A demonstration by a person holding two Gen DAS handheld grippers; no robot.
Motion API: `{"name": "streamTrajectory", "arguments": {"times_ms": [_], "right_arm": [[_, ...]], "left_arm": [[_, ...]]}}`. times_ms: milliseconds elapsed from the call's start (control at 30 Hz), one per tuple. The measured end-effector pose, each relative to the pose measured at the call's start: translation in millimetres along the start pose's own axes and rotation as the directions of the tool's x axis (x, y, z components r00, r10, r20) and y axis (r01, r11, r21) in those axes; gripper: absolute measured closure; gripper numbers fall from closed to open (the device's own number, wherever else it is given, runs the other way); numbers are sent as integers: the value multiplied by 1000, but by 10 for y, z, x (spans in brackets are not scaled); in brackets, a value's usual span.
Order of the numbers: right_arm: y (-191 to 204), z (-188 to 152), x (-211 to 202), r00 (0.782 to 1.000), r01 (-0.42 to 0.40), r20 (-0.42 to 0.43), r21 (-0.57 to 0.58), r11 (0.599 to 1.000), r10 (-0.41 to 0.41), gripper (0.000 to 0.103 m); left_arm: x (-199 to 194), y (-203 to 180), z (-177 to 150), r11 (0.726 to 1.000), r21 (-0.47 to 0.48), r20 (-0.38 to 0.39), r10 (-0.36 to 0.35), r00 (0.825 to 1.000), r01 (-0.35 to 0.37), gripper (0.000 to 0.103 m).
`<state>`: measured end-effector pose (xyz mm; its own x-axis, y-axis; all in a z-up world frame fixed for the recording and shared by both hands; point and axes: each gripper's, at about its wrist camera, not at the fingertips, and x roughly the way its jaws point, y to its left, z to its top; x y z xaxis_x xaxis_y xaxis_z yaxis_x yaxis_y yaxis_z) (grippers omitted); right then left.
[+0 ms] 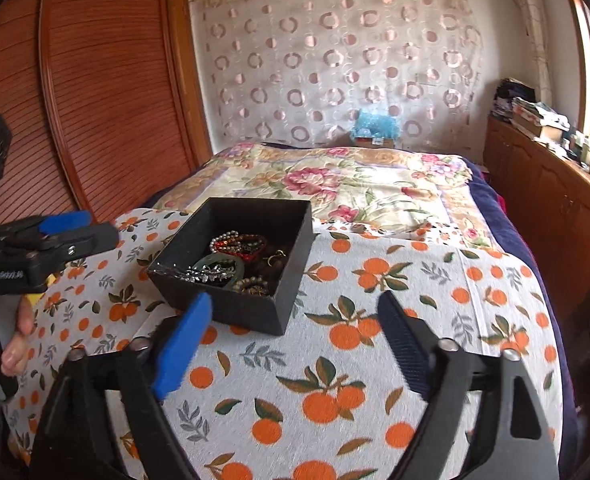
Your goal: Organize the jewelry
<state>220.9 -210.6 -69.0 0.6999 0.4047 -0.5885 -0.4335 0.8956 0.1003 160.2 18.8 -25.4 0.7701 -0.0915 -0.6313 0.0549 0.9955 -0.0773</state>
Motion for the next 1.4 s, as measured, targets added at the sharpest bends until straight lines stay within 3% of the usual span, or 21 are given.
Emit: {"name": "streamTrajectory", "arguments": {"times_ms": [167,800,1400], "right_arm": [[79,-83,-104,1000,28,5,2,1000,-28,3],[357,-227,-1100,983,42,176,64,997,-53,3],[492,-266,-1313,975,61,210,39,997,-68,3]], "left_arm": [[-154,46,-164,1000,-19,3,17,1000,-17,8],[-1061,-193,-522,998,4,123,67,990,-68,8],[-1246,-280,-537,997,8,181,70,981,-73,8]]}}
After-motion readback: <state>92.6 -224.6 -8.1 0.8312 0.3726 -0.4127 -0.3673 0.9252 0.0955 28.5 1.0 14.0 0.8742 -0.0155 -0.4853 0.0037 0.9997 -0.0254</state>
